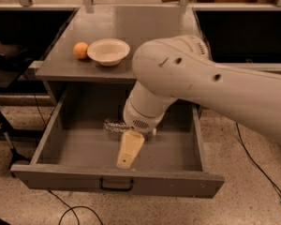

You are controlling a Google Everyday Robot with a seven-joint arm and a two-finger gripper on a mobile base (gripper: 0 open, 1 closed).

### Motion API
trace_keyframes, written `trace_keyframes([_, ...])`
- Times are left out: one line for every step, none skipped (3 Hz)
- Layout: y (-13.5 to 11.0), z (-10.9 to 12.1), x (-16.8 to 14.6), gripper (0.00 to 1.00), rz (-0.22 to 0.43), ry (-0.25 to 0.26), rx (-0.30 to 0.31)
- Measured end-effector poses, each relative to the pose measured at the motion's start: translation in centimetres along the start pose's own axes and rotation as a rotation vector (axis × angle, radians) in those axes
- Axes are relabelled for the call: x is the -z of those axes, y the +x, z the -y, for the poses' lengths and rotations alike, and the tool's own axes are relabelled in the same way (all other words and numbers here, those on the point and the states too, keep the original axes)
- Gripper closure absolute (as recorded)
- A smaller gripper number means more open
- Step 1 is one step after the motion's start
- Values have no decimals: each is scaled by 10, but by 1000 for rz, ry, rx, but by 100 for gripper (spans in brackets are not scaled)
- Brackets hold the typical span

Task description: Pick water bottle from top drawer and place on counter

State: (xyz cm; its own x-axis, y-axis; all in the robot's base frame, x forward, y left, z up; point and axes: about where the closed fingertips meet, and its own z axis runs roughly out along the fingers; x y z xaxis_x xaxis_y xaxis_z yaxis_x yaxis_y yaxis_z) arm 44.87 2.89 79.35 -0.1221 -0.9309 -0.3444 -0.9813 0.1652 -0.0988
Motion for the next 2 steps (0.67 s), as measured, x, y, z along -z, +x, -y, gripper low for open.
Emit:
trace_keyframes([-14, 19, -38, 0, -32, -27, -16])
trace_keyframes([-18, 43, -74, 0, -67, -58, -39])
